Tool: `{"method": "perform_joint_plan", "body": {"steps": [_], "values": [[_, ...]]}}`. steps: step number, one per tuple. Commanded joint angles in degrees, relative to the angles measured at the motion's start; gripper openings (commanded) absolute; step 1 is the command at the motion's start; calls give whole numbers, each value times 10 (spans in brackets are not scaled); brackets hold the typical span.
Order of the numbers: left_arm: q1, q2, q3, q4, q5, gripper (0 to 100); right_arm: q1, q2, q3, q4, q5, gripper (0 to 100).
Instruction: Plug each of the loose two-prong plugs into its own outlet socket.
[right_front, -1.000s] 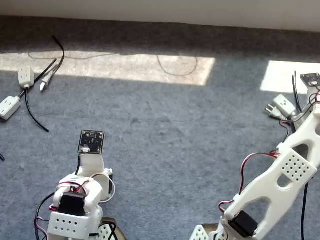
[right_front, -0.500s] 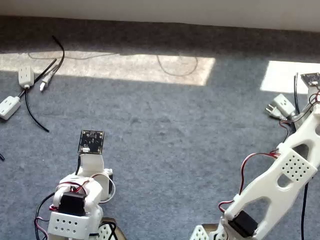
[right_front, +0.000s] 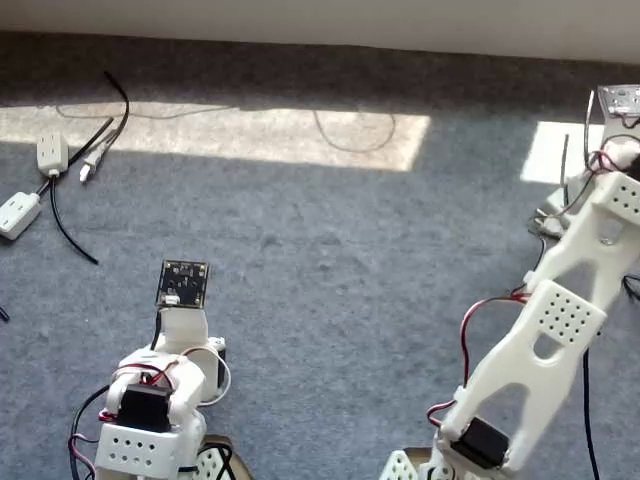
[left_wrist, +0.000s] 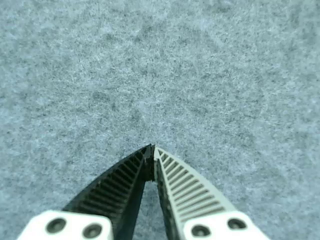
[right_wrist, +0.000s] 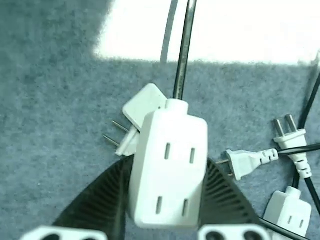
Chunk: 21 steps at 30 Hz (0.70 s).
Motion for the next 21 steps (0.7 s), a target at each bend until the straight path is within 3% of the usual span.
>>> {"method": "perform_joint_plan", "body": {"steps": [1,16,21], "values": [[6,-2,7,3,-4,7,-56,-50,-37,24,-57,91],[6,-2,7,3,-4,7,-353,-67,-29,25,-297,91],[6,-2,7,3,-4,7,-444,-145,78,25,-389,91]]}}
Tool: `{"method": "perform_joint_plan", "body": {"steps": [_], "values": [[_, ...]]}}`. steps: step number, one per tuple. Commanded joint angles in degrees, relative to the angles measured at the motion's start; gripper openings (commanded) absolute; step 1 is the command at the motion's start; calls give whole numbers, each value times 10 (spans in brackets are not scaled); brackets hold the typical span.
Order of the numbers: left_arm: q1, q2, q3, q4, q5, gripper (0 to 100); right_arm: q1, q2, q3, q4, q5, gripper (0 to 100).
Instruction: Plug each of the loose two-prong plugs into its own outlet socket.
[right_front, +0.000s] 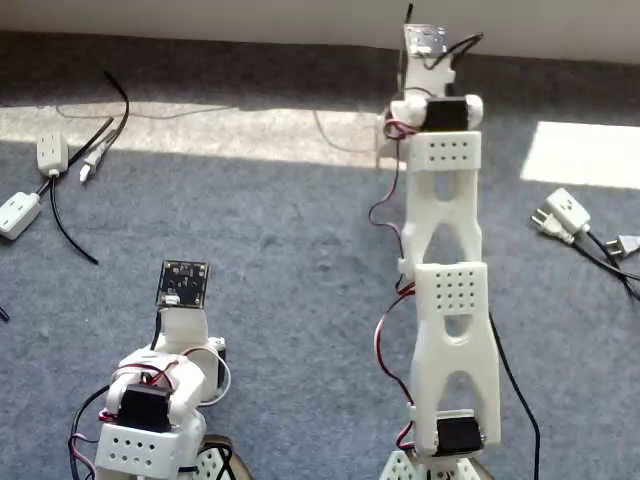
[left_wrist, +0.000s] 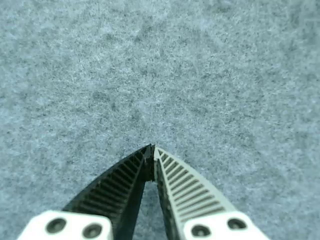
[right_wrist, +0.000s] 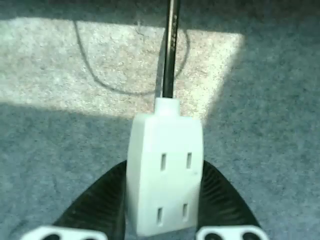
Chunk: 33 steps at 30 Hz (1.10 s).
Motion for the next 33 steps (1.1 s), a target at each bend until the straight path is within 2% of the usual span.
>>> {"method": "perform_joint_plan", "body": {"steps": [1,8,11,15,19,26,33], "values": [[6,-2,7,3,-4,7,-74,-109,81,24,-52,91],[6,-2,7,3,-4,7,-167,-255,422,22,-67,91],[6,-2,7,3,-4,7,-173,-277,569,20,-96,92],[6,-2,7,3,-4,7,-159,-276,676,-3,-100,142],[6,-2,7,3,-4,7,-160,-276,732,-51,-98,222],[6,-2,7,3,-4,7,-193,-282,735,-92,-98,371],[6,-2,7,3,-4,7,-182,-324,713,-64,-76,397]]}}
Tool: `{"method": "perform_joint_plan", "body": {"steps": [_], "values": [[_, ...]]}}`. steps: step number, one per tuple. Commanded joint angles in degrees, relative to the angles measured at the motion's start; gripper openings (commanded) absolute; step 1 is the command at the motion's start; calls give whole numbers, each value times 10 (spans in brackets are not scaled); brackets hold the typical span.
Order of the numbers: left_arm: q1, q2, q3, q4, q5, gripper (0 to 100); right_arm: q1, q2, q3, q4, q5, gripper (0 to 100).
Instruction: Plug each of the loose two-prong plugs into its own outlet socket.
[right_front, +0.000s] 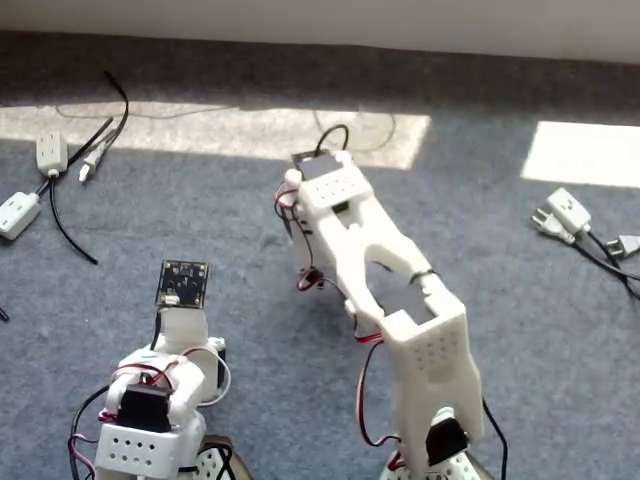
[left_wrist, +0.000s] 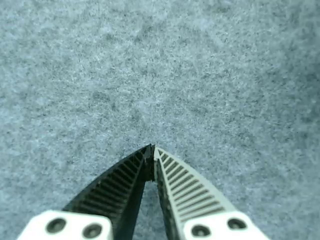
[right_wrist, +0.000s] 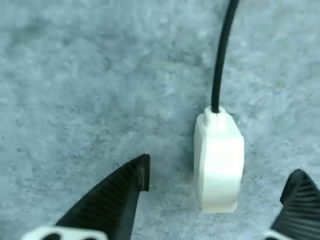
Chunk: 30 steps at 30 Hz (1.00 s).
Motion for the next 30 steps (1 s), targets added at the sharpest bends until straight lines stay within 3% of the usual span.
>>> {"method": "perform_joint_plan", "body": {"steps": [1,11,16,21,30], "values": [[6,-2,7,3,-4,7,18,-64,-30,26,32,397],[6,-2,7,3,-4,7,196,-111,-86,79,116,397],[6,-2,7,3,-4,7,219,-53,-29,76,139,397],[6,-2,7,3,-4,7,166,-13,-17,79,135,397],[6,-2,7,3,-4,7,-32,-13,-16,99,135,397]]}}
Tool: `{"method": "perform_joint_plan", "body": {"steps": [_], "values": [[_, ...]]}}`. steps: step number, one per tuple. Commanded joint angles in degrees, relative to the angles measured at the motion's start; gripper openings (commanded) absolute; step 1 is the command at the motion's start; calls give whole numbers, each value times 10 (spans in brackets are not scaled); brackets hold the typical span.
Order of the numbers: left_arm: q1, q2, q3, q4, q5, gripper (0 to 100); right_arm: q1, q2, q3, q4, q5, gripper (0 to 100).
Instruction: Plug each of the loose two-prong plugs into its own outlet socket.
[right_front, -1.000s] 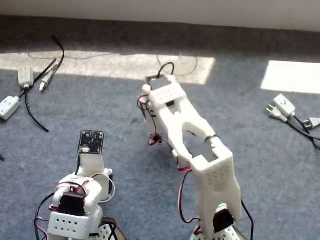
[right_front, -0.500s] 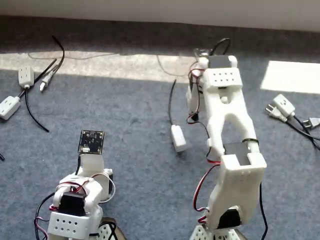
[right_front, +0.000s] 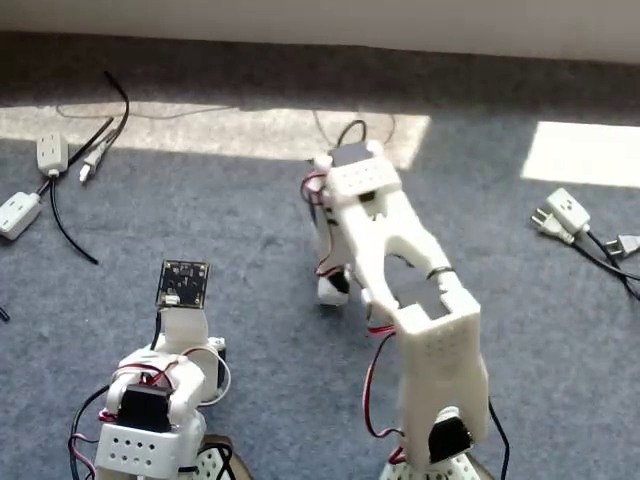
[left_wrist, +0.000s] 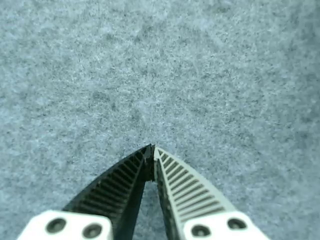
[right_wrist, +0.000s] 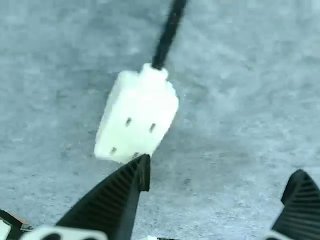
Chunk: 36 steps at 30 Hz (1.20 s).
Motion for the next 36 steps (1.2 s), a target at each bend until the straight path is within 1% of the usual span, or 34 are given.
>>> {"method": "perform_joint_plan", "body": {"steps": [1,4,7,10,14,19,21,23,26,29,32,36], "values": [[6,-2,7,3,-4,7,-89,-7,-7,22,4,397],[6,-2,7,3,-4,7,-133,-10,-7,22,5,397],[6,-2,7,3,-4,7,-130,-11,-7,22,6,397],[6,-2,7,3,-4,7,-87,-12,-7,23,7,397],[6,-2,7,3,-4,7,-13,-17,-7,24,9,397],[6,-2,7,3,-4,7,74,-50,-4,24,62,397],[6,-2,7,3,-4,7,95,-49,-3,20,63,397],[6,-2,7,3,-4,7,102,-32,0,20,63,397],[6,-2,7,3,-4,7,95,10,0,21,62,397],[6,-2,7,3,-4,7,65,60,-6,20,61,397],[6,-2,7,3,-4,7,22,95,-7,20,35,397],[6,-2,7,3,-4,7,-52,93,-15,23,17,397]]}}
